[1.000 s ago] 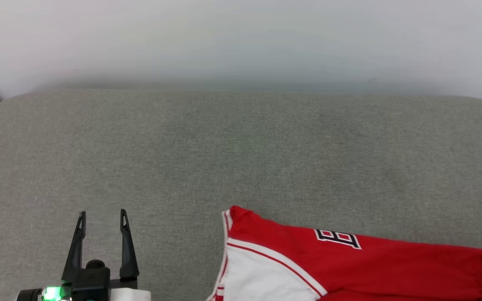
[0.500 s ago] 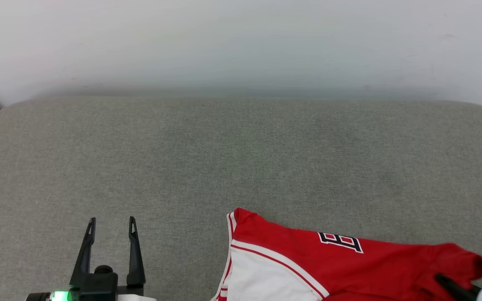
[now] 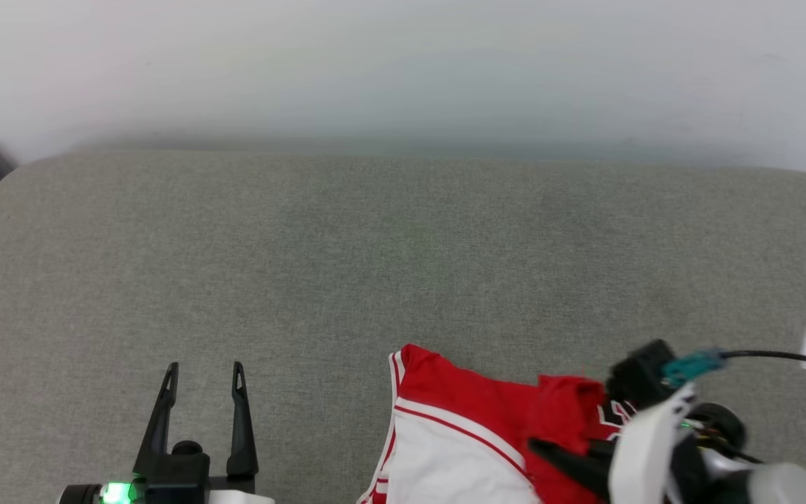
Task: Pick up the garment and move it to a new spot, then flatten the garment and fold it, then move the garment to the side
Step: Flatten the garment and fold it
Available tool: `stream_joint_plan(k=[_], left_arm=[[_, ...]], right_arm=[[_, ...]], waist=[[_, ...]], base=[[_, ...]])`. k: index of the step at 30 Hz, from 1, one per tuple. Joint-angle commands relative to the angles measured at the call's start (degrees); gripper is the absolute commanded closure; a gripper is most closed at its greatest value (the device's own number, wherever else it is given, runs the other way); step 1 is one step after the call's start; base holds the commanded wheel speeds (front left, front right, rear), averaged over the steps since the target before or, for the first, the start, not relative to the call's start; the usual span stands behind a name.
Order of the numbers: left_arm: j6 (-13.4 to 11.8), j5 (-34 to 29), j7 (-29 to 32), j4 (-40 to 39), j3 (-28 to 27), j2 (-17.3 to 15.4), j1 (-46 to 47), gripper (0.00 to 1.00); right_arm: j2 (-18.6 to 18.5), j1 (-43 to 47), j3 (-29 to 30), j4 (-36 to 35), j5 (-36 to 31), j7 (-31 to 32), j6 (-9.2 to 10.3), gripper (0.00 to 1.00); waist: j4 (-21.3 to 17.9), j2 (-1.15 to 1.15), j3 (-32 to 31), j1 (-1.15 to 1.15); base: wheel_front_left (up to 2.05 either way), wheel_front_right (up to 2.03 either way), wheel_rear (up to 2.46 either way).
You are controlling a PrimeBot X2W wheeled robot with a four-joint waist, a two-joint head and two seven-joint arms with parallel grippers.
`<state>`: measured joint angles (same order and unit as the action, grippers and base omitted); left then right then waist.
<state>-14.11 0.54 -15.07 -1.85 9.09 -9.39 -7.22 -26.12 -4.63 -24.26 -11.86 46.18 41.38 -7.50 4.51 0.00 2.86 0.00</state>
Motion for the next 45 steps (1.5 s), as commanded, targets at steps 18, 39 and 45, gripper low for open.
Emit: stream_joint_plan(k=[18, 39, 45], left_arm=[[1.35, -0.41, -0.12, -0.34, 0.90, 1.39, 4.53, 0.00], [1.57, -0.02, -0.12, -0.65, -1.33, 1.72, 2.91, 0.00], [1.86, -0.12, -0.12, -0.87, -1.32, 2.04, 2.56, 0.00]], right_arm=[[11.33, -26.69, -25.84, 32.22, -4.80, -9.67, 0.03, 1.00], [3.76, -28.87, -23.89, 30.01, -13.44, -37.34, 0.03, 0.00], [4.85, -22.33, -5.84, 28.49, -23.69, -48.41, 0.03, 0.00]], waist=[[2.49, 0.00, 5.21, 0.00], [-0.59, 0.00, 2.79, 0.00], [-1.98, 0.00, 1.84, 0.00]], base=[[0.00, 0.00, 0.00], [0.00, 0.00, 0.00], [0.00, 0.00, 0.00]])
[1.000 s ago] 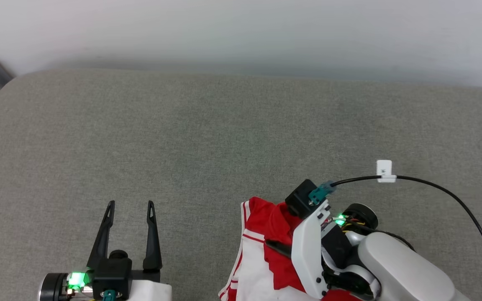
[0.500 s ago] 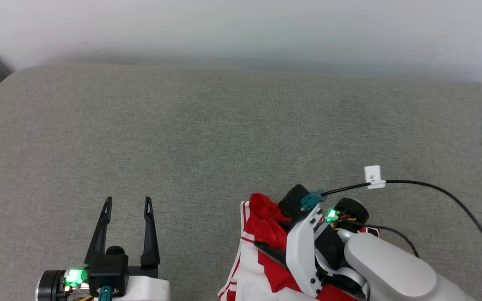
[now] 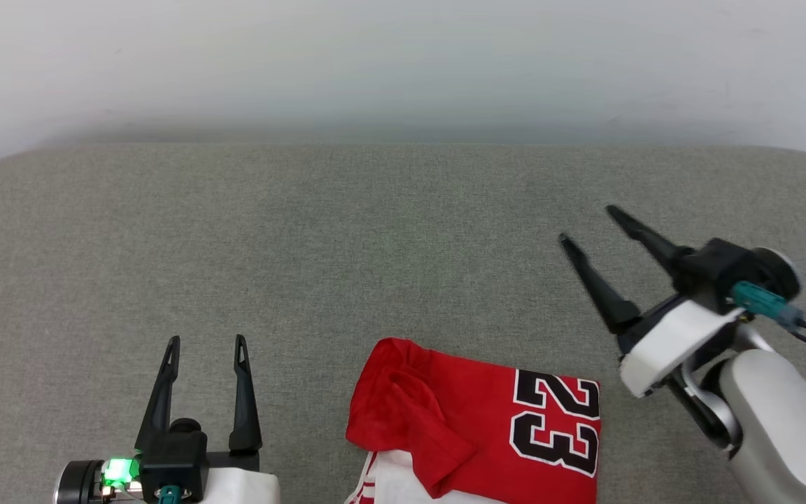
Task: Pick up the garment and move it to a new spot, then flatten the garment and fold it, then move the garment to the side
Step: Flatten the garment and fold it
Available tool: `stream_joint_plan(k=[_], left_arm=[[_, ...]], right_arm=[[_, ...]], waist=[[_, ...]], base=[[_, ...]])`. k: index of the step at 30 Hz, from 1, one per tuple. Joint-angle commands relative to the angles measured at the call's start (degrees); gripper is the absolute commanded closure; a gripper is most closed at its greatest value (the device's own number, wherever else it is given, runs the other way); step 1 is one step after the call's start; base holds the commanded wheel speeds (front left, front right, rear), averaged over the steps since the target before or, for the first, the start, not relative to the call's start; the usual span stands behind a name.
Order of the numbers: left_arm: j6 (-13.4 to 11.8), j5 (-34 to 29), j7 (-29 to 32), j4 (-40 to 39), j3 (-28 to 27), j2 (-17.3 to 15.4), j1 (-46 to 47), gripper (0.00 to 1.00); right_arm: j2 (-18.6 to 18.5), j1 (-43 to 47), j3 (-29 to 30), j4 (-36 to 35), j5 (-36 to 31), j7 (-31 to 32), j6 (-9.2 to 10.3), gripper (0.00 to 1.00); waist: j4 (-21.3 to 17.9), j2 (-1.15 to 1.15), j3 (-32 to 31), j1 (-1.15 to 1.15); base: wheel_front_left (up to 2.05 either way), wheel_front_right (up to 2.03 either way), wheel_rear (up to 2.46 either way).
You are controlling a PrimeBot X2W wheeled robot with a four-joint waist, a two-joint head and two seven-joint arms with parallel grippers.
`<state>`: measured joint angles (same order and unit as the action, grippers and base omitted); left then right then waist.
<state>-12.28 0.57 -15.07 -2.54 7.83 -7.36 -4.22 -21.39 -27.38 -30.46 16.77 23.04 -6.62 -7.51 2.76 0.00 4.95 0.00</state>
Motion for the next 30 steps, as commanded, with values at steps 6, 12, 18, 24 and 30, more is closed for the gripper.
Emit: stream_joint_plan(k=[6, 12, 18, 24, 30], left_arm=[[0.24, -0.28, -0.12, -0.15, -0.04, 0.26, -0.97, 0.00], [0.38, -0.51, -0.12, -0.58, 0.12, -0.04, -2.02, 0.00], [0.46, -0.21, -0.12, -0.43, -0.05, -0.22, -3.68, 0.00], [0.82, 0.11, -0.12, -0.62, -0.18, -0.07, -4.89, 0.00], [1.90, 0.57, -0.12, -0.71, -0.18, 0.38, -5.43, 0.00]], right_arm=[[5.39, 9.95, 17.58, -1.52, -9.89, -7.47, 0.05, 0.00], [13.09, 19.01, 29.54, -8.73, -15.44, -8.56, 0.05, 0.00], [17.68, 28.01, 34.76, -16.37, -16.57, -8.53, 0.05, 0.00], [18.57, 33.70, 33.88, -18.79, -15.51, -8.54, 0.04, 0.00], [18.59, 36.28, 33.11, -17.34, -12.87, -8.54, 0.05, 0.00]], waist=[[-0.83, 0.00, -1.56, 0.00], [-1.13, 0.00, -2.69, 0.00], [-1.02, 0.00, -4.11, 0.00], [-0.74, 0.00, -4.74, 0.00], [-0.27, 0.00, -4.95, 0.00]], base=[[0.00, 0.00, 0.00], [0.00, 0.00, 0.00], [0.00, 0.00, 0.00], [0.00, 0.00, 0.00], [0.00, 0.00, 0.00]])
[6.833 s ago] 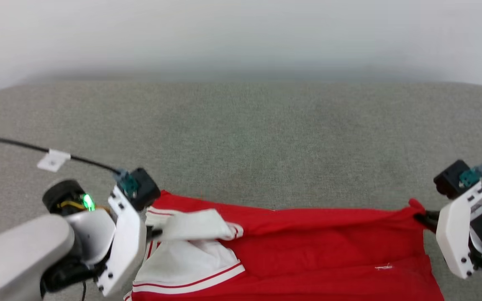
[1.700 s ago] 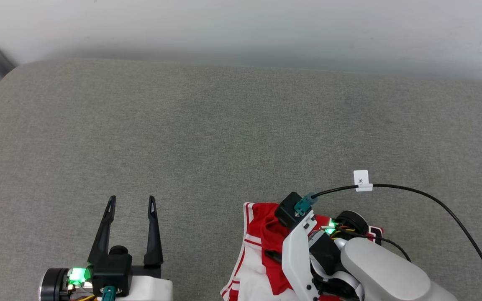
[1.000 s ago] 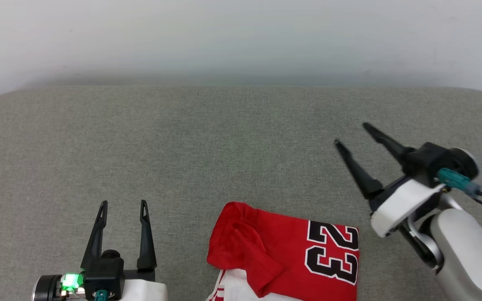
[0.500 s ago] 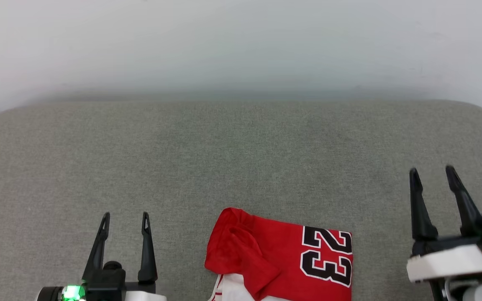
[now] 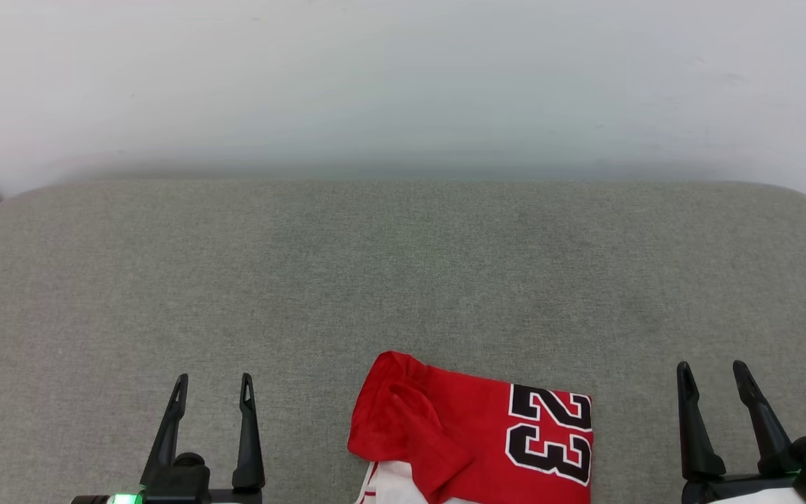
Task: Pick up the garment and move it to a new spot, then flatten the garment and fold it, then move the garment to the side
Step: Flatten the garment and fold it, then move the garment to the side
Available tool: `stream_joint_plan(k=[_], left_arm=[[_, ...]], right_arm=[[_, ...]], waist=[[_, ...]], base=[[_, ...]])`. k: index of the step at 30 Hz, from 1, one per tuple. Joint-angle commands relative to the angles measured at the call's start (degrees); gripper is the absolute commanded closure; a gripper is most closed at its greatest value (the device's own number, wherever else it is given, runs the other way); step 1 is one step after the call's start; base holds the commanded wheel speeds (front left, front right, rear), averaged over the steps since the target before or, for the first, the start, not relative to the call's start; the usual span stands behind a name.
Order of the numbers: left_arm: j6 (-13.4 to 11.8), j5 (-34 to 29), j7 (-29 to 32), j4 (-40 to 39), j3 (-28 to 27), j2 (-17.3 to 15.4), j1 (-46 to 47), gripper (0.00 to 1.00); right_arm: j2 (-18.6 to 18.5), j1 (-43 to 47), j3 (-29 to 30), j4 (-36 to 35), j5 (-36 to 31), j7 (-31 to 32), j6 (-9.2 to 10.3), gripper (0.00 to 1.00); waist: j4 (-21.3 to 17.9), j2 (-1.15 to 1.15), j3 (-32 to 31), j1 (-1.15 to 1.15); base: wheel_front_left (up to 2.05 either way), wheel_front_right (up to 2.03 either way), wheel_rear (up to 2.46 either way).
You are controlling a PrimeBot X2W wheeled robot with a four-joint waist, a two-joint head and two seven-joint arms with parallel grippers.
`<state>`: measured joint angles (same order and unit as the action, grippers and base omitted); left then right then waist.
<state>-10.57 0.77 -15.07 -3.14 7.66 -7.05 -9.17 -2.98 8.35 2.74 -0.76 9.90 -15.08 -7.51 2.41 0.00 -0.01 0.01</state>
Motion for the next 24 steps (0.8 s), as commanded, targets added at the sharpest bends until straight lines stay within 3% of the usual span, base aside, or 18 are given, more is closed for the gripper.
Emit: stream_joint_plan(k=[1, 10, 18, 24], left_arm=[[0.35, 0.39, -0.12, -0.11, -0.07, 0.15, -0.54, 0.00], [1.44, 0.53, -0.12, 0.16, -0.79, 0.84, -0.68, 0.00], [1.85, 0.33, -0.12, 0.30, -1.50, 1.33, -0.52, 0.00], [2.27, 0.24, -0.12, 0.58, -1.94, 1.61, -0.43, 0.00]], right_arm=[[0.19, 0.69, -0.07, 0.24, 0.45, -0.08, 0.05, 0.00], [0.21, 0.76, -0.41, 1.49, 0.82, -0.09, 0.05, 0.00], [0.09, -5.05, -0.48, -0.66, -2.53, -0.09, 0.05, 0.00], [-5.57, -12.13, -1.78, -2.19, -2.87, 1.73, 0.04, 0.00]], waist=[[0.18, 0.00, 0.04, -0.01], [0.41, 0.00, 0.22, -0.01], [0.16, 0.00, 0.35, -0.01], [-0.03, 0.00, 0.54, -0.01]], base=[[0.00, 0.00, 0.00], [0.00, 0.00, 0.00], [0.00, 0.00, 0.00], [0.00, 0.00, 0.00]])
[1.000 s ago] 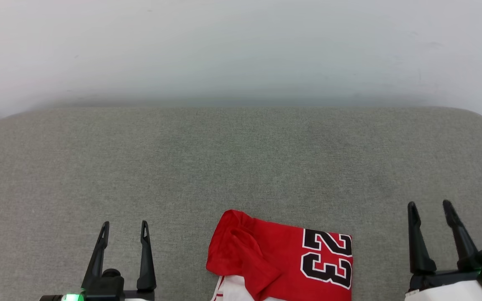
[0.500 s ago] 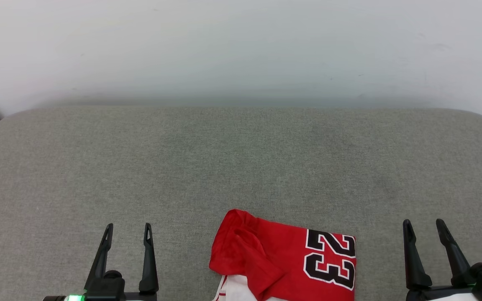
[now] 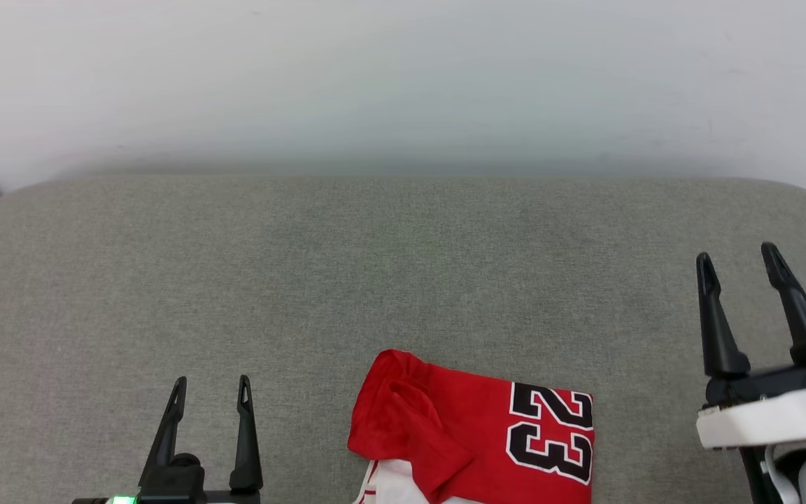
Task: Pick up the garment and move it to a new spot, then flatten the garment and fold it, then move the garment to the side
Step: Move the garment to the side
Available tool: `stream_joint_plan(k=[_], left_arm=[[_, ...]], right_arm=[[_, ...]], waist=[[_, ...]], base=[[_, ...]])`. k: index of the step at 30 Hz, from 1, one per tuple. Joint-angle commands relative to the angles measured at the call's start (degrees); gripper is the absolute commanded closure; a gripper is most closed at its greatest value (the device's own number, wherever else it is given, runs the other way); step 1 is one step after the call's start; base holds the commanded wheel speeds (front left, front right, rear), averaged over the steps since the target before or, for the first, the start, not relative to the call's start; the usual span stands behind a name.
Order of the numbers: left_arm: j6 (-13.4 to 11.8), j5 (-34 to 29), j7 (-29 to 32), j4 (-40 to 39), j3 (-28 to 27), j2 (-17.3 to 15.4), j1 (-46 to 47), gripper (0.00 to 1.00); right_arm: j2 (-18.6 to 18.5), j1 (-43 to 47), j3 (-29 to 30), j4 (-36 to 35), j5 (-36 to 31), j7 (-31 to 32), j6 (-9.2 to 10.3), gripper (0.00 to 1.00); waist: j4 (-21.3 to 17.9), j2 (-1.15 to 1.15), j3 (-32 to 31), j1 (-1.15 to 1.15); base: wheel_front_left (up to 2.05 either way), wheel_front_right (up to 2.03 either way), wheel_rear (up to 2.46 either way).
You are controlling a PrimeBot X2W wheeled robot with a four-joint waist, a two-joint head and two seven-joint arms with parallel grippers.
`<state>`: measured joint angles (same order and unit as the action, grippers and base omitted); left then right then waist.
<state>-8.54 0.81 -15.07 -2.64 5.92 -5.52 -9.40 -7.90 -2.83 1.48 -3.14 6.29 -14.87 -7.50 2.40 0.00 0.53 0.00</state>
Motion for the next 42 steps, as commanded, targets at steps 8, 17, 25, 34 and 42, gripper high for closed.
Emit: stream_joint_plan(k=[8, 17, 25, 34, 42], left_arm=[[0.43, 0.12, -0.12, -0.12, -0.79, 0.48, -0.05, 0.00], [0.95, -0.11, -0.12, -0.38, -0.88, 0.89, 1.86, 0.00], [1.70, -0.27, -0.12, -0.53, -0.87, 1.13, 4.71, 0.00], [1.91, -0.13, -0.12, -0.47, -0.82, 1.52, 7.41, 0.00], [1.92, -0.12, -0.12, -0.06, -0.35, 1.86, 8.95, 0.00]], right_arm=[[-12.61, -5.51, -8.60, -1.10, 16.55, 31.65, 0.03, 0.00], [-17.02, -3.19, -7.75, 2.71, 38.60, 54.32, 0.03, 0.00], [-16.55, -1.92, -8.71, 5.37, 47.48, 62.03, 0.03, 0.00], [-14.44, -3.79, -14.48, 8.32, 48.82, 60.77, 0.03, 0.00], [-14.08, -6.34, -21.69, 12.94, 47.02, 59.59, 0.07, 0.00]], waist=[[-0.28, 0.00, 0.98, 0.00], [-0.06, 0.00, 3.64, 0.00], [1.48, 0.00, 7.95, 0.00], [3.09, 0.00, 11.81, 0.00], [3.95, 0.00, 13.58, 0.00]], base=[[0.00, 0.00, 0.00], [0.00, 0.00, 0.00], [0.00, 0.00, 0.00], [0.00, 0.00, 0.00], [0.00, 0.00, 0.00]])
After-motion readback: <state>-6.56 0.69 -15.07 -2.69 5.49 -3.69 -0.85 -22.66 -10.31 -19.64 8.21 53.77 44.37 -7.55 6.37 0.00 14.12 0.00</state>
